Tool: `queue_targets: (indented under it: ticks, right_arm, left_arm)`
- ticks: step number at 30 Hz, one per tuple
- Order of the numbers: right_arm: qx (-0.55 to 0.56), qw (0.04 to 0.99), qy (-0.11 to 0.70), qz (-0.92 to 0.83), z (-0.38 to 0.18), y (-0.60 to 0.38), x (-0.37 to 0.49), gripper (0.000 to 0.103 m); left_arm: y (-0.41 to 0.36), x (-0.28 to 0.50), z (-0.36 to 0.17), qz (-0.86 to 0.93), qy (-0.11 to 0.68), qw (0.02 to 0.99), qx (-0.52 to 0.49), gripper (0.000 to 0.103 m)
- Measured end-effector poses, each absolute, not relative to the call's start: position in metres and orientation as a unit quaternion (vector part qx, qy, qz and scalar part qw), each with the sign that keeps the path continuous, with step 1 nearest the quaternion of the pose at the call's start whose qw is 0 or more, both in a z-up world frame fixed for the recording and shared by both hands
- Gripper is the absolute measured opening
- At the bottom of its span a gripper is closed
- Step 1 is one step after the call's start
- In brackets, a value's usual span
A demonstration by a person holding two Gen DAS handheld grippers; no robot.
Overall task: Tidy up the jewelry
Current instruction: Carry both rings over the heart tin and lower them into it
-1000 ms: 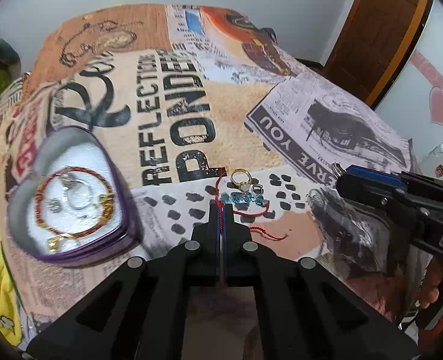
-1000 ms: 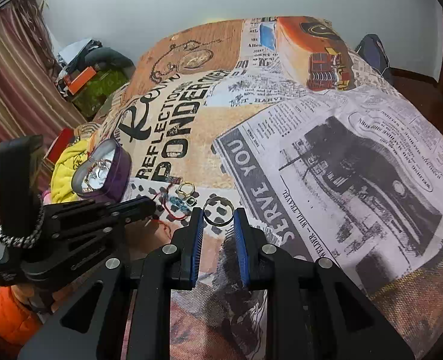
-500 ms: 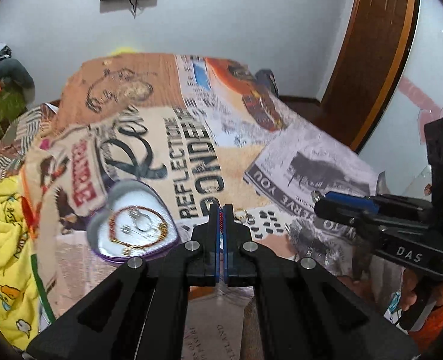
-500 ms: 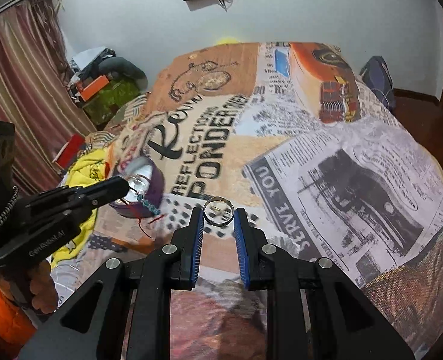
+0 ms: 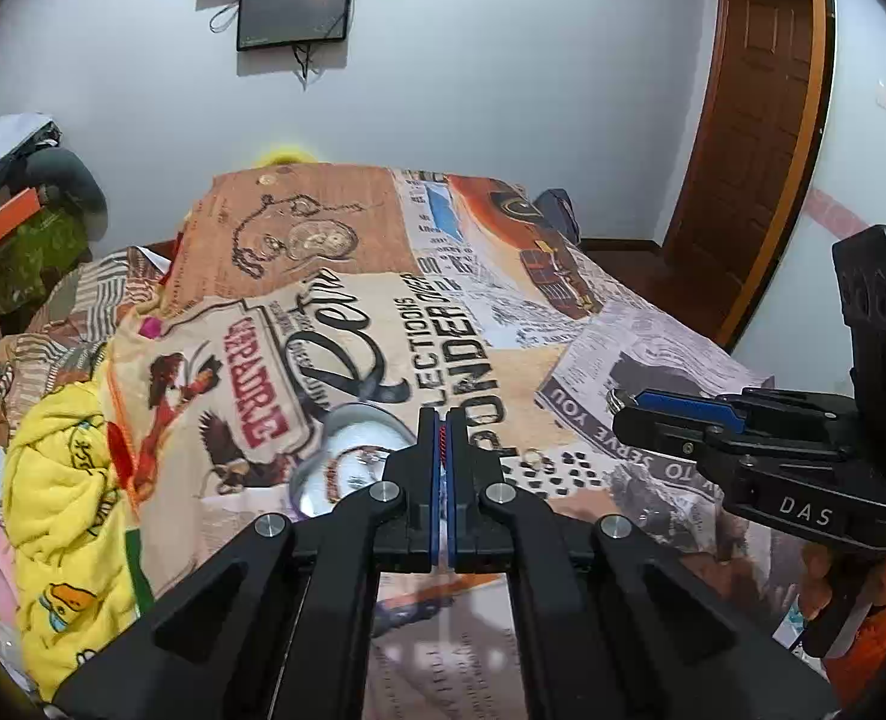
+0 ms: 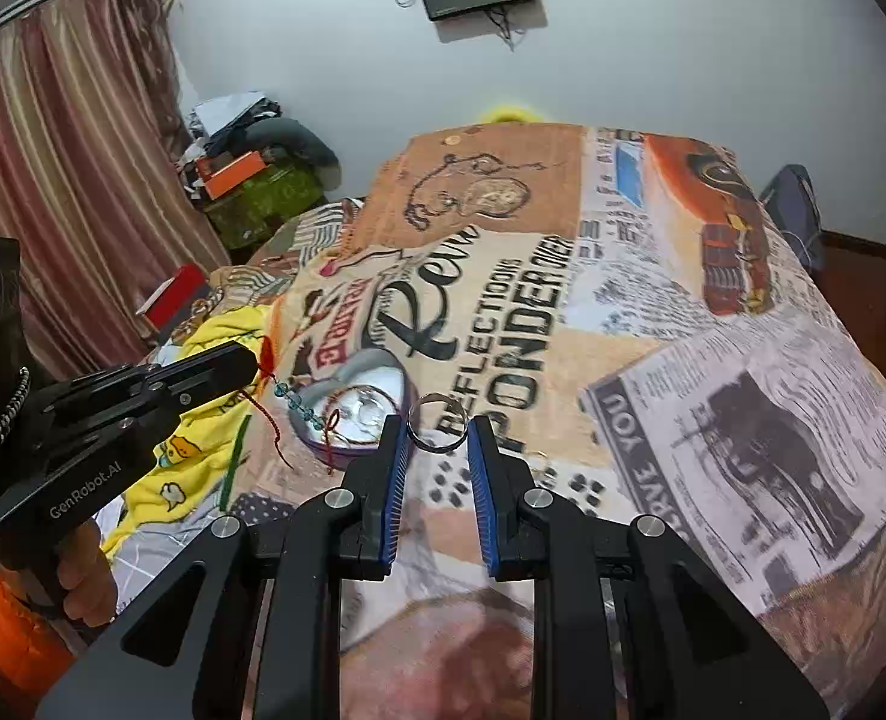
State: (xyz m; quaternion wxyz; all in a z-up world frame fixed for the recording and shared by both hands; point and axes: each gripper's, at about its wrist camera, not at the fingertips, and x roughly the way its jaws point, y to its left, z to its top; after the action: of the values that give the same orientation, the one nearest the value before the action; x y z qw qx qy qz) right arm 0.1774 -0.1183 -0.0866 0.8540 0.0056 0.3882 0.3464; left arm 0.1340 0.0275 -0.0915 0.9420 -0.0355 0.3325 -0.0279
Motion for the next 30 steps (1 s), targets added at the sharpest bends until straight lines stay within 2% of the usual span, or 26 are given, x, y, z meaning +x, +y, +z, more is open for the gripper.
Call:
queue_targets:
  ticks: [15,30]
  right_arm:
    - [-0.03,0.833,0.404,0.378,-0.107,-0.057,0.187,0.019]
    - [-0.055,0.811,0.436,0.385,-0.141,-0.024,0.207,0.019]
  left_arm:
    - [0.074,0.149,-0.1,-0.014,0.326,0.944,-0.046,0.0]
    - [0.095,0.172,-0.143,-0.018,0.366,0.928,-0.068,0.0]
